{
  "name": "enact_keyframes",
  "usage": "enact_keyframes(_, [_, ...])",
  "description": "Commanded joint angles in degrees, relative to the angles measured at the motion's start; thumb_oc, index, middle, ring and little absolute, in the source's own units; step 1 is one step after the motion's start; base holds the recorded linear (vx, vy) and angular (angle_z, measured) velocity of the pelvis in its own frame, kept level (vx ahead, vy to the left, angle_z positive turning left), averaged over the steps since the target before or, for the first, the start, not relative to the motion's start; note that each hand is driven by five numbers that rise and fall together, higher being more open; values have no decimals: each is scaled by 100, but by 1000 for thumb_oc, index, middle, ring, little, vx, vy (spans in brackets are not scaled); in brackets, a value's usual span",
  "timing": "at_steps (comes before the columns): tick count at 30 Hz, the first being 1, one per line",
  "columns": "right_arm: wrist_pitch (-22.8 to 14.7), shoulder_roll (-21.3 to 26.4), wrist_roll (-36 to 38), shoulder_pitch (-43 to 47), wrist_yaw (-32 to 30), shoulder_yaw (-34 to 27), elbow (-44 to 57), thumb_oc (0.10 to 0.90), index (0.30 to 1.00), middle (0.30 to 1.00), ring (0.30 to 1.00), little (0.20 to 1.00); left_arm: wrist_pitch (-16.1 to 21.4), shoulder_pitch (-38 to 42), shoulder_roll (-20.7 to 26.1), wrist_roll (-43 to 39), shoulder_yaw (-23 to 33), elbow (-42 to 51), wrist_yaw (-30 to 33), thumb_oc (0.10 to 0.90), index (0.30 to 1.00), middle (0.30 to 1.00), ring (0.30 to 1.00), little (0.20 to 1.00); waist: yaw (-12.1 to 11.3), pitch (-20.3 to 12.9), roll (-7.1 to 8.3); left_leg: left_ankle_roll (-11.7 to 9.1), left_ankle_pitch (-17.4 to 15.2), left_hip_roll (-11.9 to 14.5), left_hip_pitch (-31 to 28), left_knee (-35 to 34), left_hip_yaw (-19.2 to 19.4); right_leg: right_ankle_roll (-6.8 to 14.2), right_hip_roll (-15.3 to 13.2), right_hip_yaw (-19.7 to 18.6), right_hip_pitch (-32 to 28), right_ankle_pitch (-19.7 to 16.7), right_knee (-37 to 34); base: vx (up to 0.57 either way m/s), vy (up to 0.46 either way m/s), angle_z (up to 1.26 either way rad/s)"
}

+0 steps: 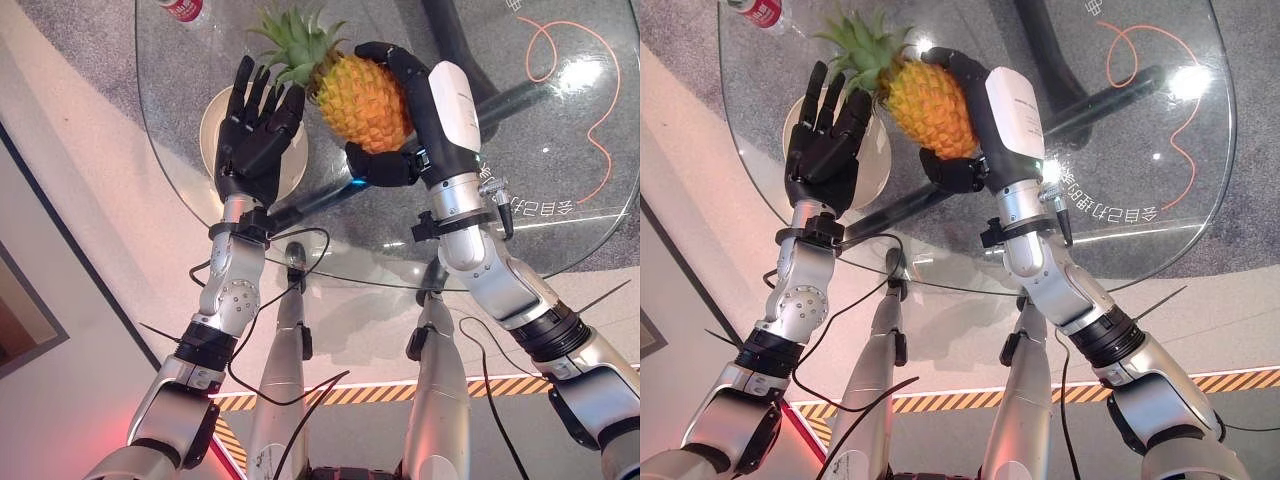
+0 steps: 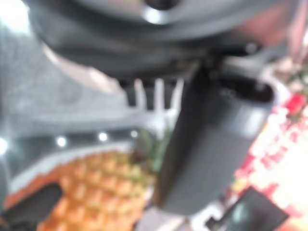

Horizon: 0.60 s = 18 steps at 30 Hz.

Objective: Pick up the fruit to the plate

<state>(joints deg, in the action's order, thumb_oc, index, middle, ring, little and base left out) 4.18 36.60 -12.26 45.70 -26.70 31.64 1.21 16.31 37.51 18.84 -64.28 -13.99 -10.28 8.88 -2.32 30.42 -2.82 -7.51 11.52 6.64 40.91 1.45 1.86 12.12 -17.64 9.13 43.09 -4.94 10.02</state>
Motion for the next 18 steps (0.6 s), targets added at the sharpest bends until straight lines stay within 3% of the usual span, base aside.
enact_keyframes(1, [-599, 115, -59, 928, -58, 91, 1250, 100, 300, 300, 300, 200, 201, 527, 145, -214, -106, 814, -540, 800, 900, 900, 900, 900, 20, -63, 53, 0, -207, 42, -192, 130, 134, 93, 13, 342, -211, -503, -233, 0, 0, 0])
enact_keyframes(18, [-454, 34, 44, 1065, 244, 413, 1392, 100, 300, 300, 300, 200, 428, 579, -34, -1038, -174, 1070, -1064, 800, 900, 900, 900, 900, 2, -63, 67, -2, -230, 29, -264, 103, 131, 83, 9, 358, -284, -485, -258, 0, 0, 0])
